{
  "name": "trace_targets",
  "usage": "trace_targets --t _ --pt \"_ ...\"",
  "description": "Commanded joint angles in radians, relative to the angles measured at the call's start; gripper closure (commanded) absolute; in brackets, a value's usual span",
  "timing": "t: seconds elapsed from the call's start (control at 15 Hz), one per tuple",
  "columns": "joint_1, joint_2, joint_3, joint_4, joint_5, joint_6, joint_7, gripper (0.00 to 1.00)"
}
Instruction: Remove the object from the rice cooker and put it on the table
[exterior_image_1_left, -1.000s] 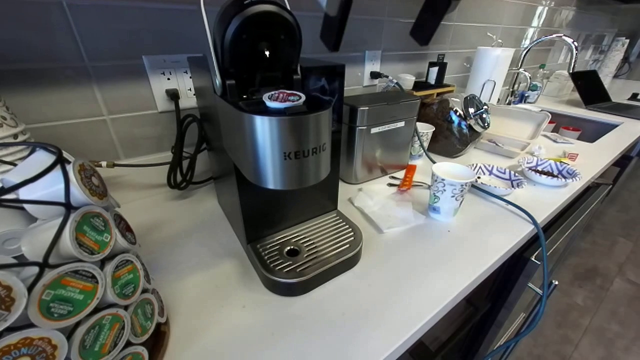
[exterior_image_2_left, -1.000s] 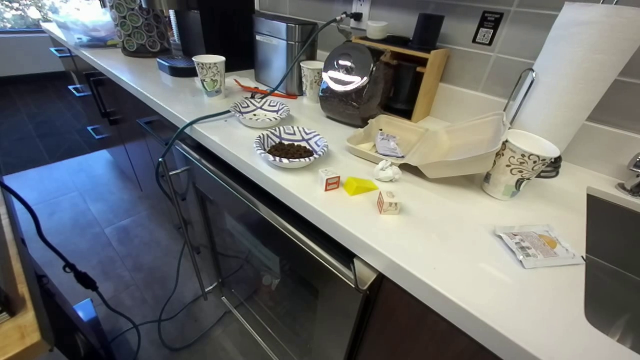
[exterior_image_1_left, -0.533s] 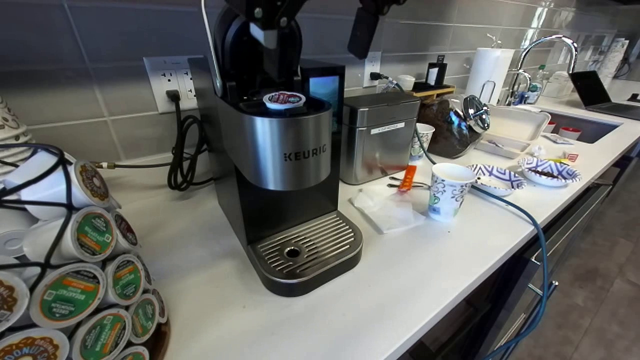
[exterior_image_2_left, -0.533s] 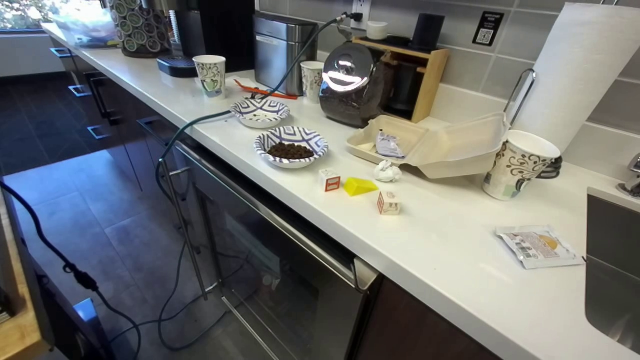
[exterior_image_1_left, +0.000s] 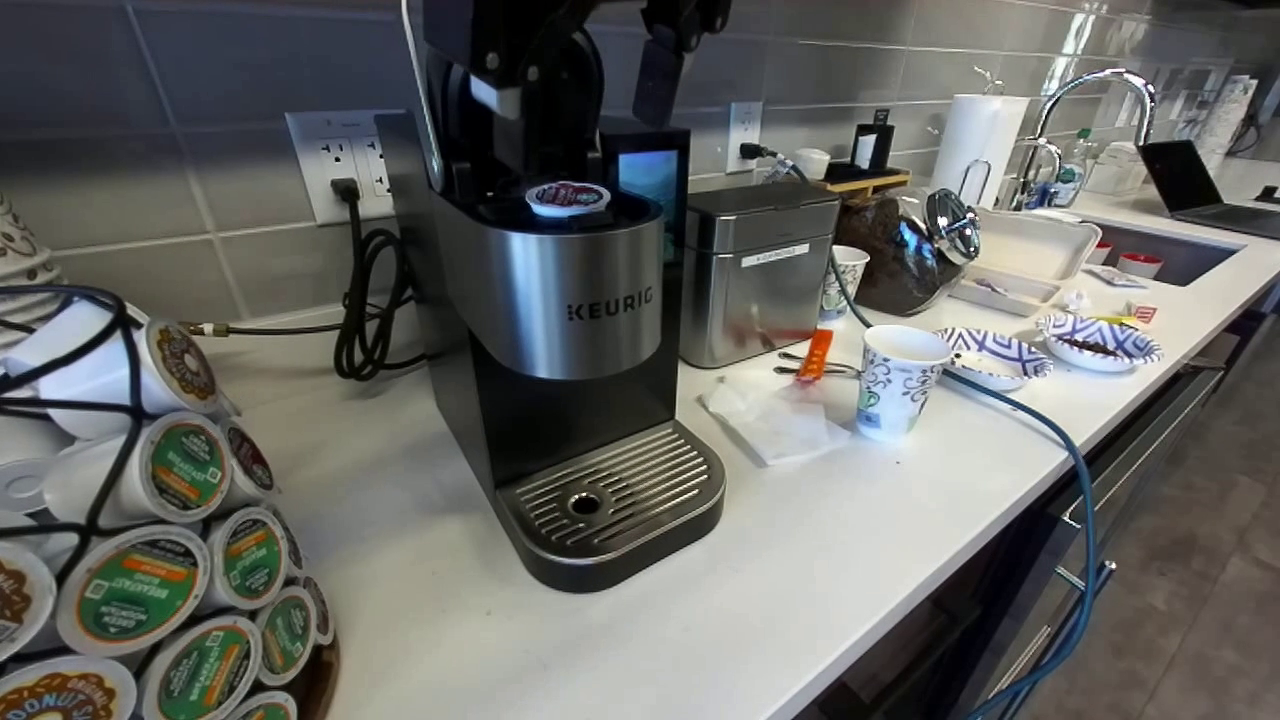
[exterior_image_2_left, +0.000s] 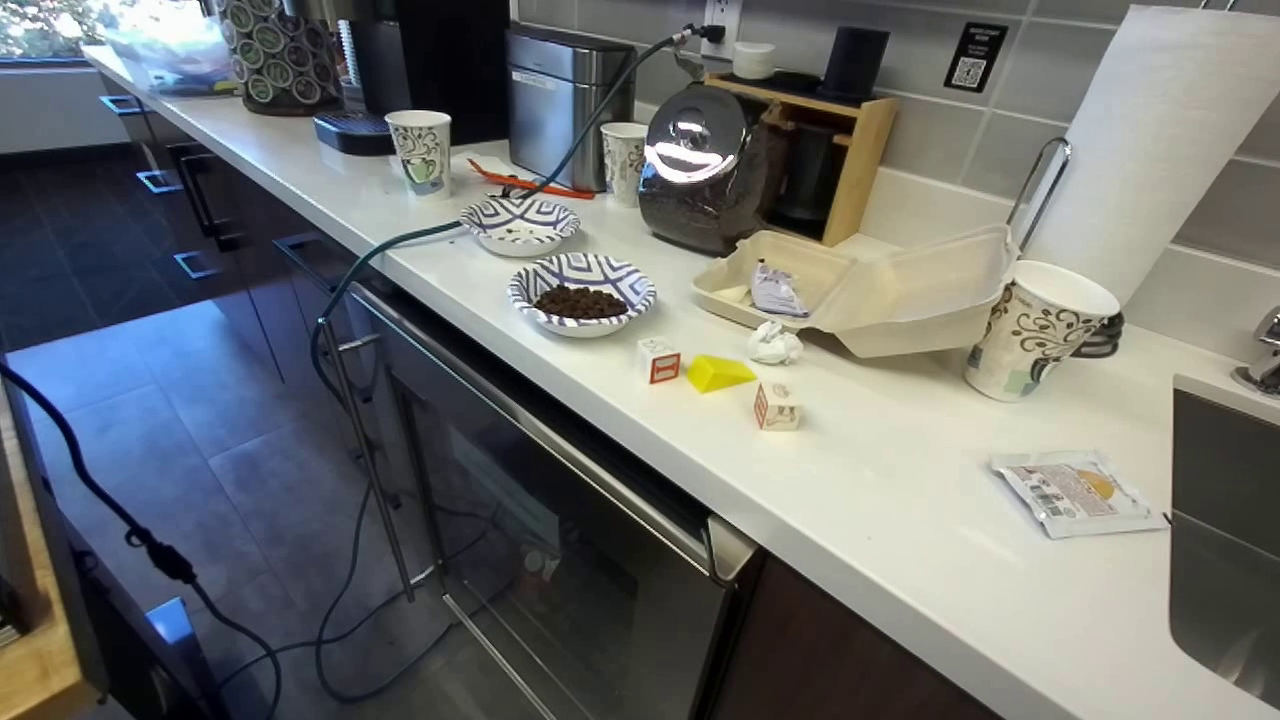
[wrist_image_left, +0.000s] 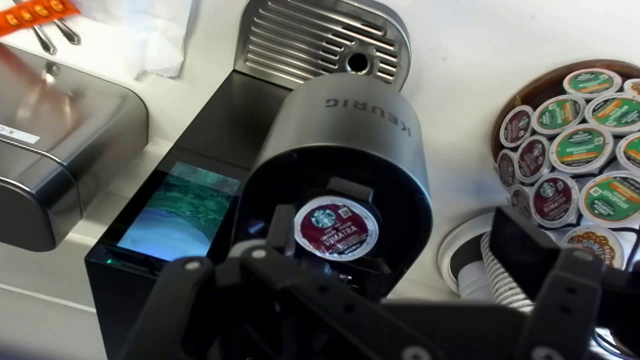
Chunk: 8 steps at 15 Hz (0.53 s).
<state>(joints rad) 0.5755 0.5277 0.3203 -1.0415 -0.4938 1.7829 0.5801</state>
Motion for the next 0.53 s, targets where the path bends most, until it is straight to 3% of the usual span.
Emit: trace_targets --t 0.0,0.47 --pt "-0.011 0.053 0.004 0.053 0.016 0.005 -0.04 0.0" --pt "-0.019 0.105 -0.001 0.106 0.032 0.011 0.072 0.0"
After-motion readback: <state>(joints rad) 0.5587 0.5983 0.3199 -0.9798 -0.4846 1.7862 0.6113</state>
